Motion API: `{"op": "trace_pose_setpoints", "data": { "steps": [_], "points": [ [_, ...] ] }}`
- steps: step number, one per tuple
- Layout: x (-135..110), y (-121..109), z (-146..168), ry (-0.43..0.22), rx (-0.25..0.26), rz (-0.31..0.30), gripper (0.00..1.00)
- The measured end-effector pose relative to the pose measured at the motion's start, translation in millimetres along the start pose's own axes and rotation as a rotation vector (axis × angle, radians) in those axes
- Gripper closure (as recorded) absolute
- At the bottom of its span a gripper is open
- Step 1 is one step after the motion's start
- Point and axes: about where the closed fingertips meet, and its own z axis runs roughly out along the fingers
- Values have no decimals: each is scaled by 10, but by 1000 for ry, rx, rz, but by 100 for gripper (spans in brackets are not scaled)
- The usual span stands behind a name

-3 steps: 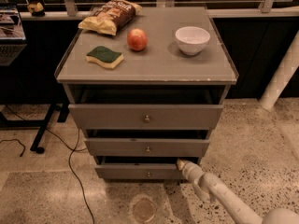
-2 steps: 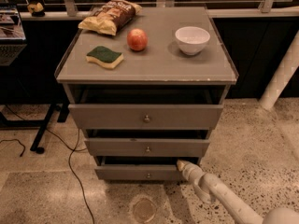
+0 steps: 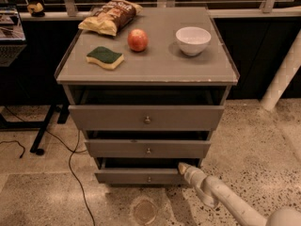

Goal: Open bottom drawer

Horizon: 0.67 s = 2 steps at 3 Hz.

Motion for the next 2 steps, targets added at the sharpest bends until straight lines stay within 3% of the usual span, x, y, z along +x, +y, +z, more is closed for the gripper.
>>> {"op": "trace_pose_setpoints", "data": {
  "steps": [2],
  "points": [
    [64, 0, -104, 26, 19, 4, 100]
  ]
}}
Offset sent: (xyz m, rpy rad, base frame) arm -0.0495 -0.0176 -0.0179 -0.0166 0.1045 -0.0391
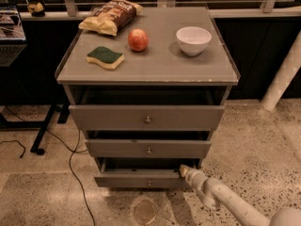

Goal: Open bottom drawer

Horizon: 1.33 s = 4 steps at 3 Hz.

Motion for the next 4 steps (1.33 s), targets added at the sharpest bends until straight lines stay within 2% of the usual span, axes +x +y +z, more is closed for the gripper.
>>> {"op": "trace_pose_setpoints", "data": {
  "steps": [2, 4],
  "points": [
    [114, 32, -10, 37, -11, -5, 100],
    [280, 9, -96, 77, -27, 38, 100]
  ]
}}
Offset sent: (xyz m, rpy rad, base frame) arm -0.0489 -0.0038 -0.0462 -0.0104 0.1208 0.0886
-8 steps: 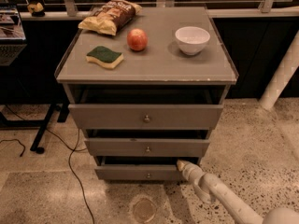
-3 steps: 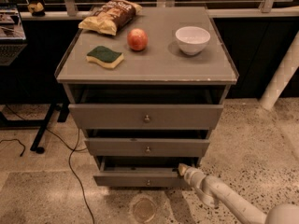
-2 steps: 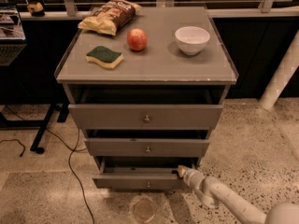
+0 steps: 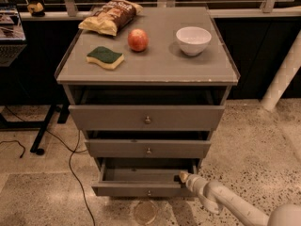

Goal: Open bottom drawer

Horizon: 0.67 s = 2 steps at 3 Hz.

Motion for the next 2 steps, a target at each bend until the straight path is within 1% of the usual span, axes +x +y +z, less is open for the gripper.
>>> {"op": "trace_pose_setpoints", "data": {
  "steps": [1, 2],
  "points": [
    [167, -119, -79, 36, 4, 20, 100],
    [270, -261, -227, 35, 7, 48, 100]
  ]
}}
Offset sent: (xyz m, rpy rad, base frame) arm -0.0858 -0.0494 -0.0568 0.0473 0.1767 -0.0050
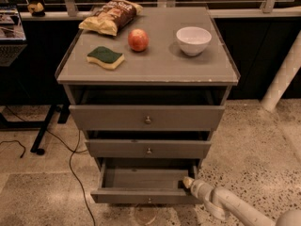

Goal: Open bottom drawer

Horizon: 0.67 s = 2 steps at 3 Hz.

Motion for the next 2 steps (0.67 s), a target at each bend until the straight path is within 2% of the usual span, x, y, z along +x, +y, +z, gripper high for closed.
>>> {"op": "trace_pose_setpoints", "data": {
  "steps": [1, 2],
  "points": [
    [-17, 34, -19, 0, 0, 0, 100],
    [38, 121, -8, 8, -15, -26, 100]
  ]
}}
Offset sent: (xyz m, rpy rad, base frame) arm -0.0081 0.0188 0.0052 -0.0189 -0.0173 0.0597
